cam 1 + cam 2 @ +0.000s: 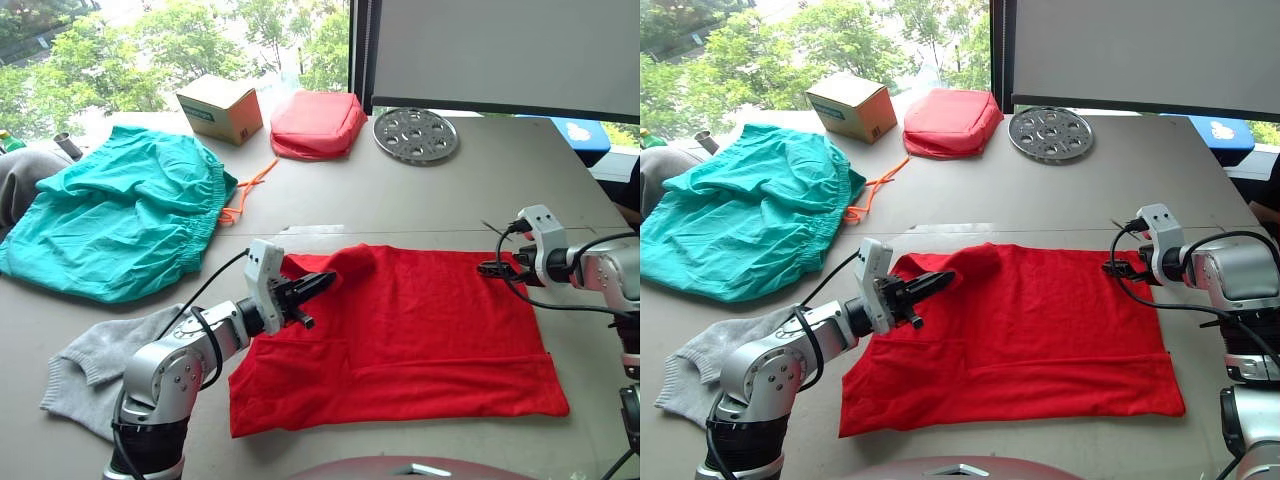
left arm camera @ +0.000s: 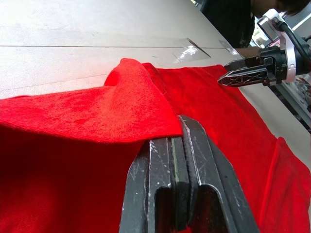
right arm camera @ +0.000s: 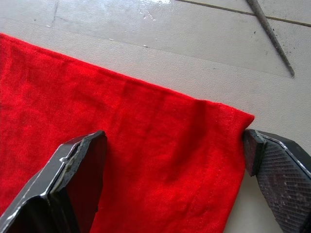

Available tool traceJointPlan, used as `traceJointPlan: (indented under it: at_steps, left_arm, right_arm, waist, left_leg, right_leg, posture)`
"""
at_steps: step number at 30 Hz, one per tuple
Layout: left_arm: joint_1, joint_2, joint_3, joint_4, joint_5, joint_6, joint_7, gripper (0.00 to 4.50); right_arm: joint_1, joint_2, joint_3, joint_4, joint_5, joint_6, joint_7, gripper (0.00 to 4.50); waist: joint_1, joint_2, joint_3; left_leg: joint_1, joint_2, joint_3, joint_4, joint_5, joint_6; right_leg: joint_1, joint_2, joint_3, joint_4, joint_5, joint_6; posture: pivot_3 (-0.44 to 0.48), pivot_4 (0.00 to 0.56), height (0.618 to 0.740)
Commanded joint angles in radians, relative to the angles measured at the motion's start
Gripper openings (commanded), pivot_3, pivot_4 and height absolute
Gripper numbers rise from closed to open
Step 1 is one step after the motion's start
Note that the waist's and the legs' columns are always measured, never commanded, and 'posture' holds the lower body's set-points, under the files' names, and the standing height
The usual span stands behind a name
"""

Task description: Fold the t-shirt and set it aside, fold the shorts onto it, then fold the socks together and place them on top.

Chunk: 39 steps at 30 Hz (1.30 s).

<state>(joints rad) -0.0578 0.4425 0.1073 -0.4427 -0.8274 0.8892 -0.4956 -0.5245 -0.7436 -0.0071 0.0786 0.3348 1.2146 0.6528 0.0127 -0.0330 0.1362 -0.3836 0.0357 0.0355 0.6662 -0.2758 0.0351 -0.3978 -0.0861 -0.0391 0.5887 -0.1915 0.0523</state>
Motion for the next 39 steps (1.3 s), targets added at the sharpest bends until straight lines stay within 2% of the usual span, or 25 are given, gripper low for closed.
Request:
traceJointPlan:
  at_steps: [1,2,4,6,7,8,13,16,19,23,39]
  left_arm:
    - [-0.005,0.004,0.011,-0.036,-0.019,-0.004,0.0,0.0]
    - [-0.006,0.005,0.011,-0.035,-0.019,-0.004,-0.001,0.0]
    - [-0.008,0.007,0.011,-0.033,-0.019,-0.004,-0.003,0.0]
    - [-0.009,0.009,0.009,-0.033,-0.019,-0.003,-0.004,0.0]
    - [-0.009,0.01,0.009,-0.033,-0.018,-0.003,-0.005,0.0]
    - [-0.011,0.012,0.008,-0.032,-0.017,-0.003,-0.007,0.0]
    - [-0.029,0.022,0.006,-0.017,-0.013,-0.003,-0.018,0.0]
    - [-0.045,0.029,0.0,-0.002,-0.007,-0.006,-0.026,0.0]
    - [-0.056,0.03,-0.006,0.006,-0.004,-0.006,-0.03,0.0]
    - [-0.062,0.03,-0.009,0.008,-0.003,-0.004,-0.033,0.0]
    - [-0.043,0.023,0.001,-0.021,-0.014,0.002,-0.014,0.0]
  right_arm:
    - [0.007,-0.001,-0.013,-0.033,0.005,-0.013,-0.007,2.77]
    - [0.011,-0.004,-0.015,-0.037,0.002,-0.017,-0.01,2.48]
    - [0.029,-0.018,-0.013,-0.051,-0.011,-0.037,-0.018,1.41]
    - [0.05,-0.021,-0.031,-0.082,-0.006,-0.041,-0.023,0.5]
    - [0.063,-0.022,-0.041,-0.103,-0.005,-0.049,-0.026,0.19]
    - [0.074,-0.02,-0.055,-0.125,0.0,-0.048,-0.031,0.08]
    - [0.123,-0.033,-0.079,-0.196,-0.009,-0.09,-0.05,0.08]
    - [0.153,-0.067,-0.056,-0.215,-0.021,-0.126,-0.029,0.08]
    - [0.162,-0.075,-0.041,-0.202,-0.024,-0.139,-0.02,0.96]
    - [0.156,-0.065,-0.031,-0.188,-0.041,-0.148,-0.04,2.87]
    - [0.084,-0.068,-0.003,-0.074,-0.102,-0.176,-0.069,2.87]
  waist:
    - [0.001,0.0,0.0]
    - [0.001,0.0,0.0]
    - [0.002,0.0,0.0]
    - [0.002,0.0,0.0]
    - [0.002,0.0,0.0]
    - [0.002,0.0,0.0]
    - [0.002,0.001,0.0]
    - [0.003,0.001,0.001]
    - [0.002,0.001,0.001]
    - [0.002,0.001,0.001]
    - [0.002,0.001,0.001]
  left_leg:
    - [0.0,0.0,0.0,0.0,0.0,0.0]
    - [0.0,0.0,0.0,0.0,0.0,0.0]
    - [0.0,0.0,0.0,0.0,0.0,0.0]
    - [0.0,0.0,-0.001,0.0,0.0,0.0]
    - [0.0,0.0,-0.001,0.0,0.0,0.0]
    - [0.0,0.0,-0.001,0.0,0.0,0.0]
    - [0.0,0.0,-0.002,0.0,0.0,0.0]
    - [0.0,0.0,-0.002,0.0,0.0,0.0]
    - [0.0,0.0,-0.002,0.0,0.0,0.0]
    - [0.0,0.0,-0.002,0.0,0.0,0.0]
    - [0.0,0.0,-0.002,-0.001,0.0,0.0]
  right_leg:
    - [0.0,0.0,0.0,0.0,0.0,0.0]
    - [0.0,0.0,0.0,0.0,0.0,0.0]
    - [0.0,0.0,0.0,0.0,0.0,0.0]
    - [0.0,0.0,0.0,0.0,0.0,0.0]
    - [0.0,0.0,0.0,0.0,0.0,0.0]
    - [0.0,0.0,0.0,0.0,0.0,0.0]
    - [0.0,0.0,0.0,0.0,0.0,0.0]
    - [0.0,0.0,0.0,0.0,0.0,0.0]
    - [0.0,0.0,0.0,-0.001,0.0,0.0]
    - [0.0,0.0,0.0,-0.001,0.0,0.0]
    - [0.0,0.0,0.0,-0.001,0.0,0.0]
  posture:
    - [0.0,0.15,0.739]
    - [0.0,0.15,0.739]
    - [0.0,0.15,0.739]
    - [0.0,0.15,0.739]
    - [0.0,0.15,0.739]
    - [0.0,0.15,0.739]
    - [0.0,0.15,0.739]
    - [0.0,0.15,0.739]
    - [0.0,0.15,0.739]
    - [0.0,0.15,0.739]
    - [0.0,0.15,0.739]
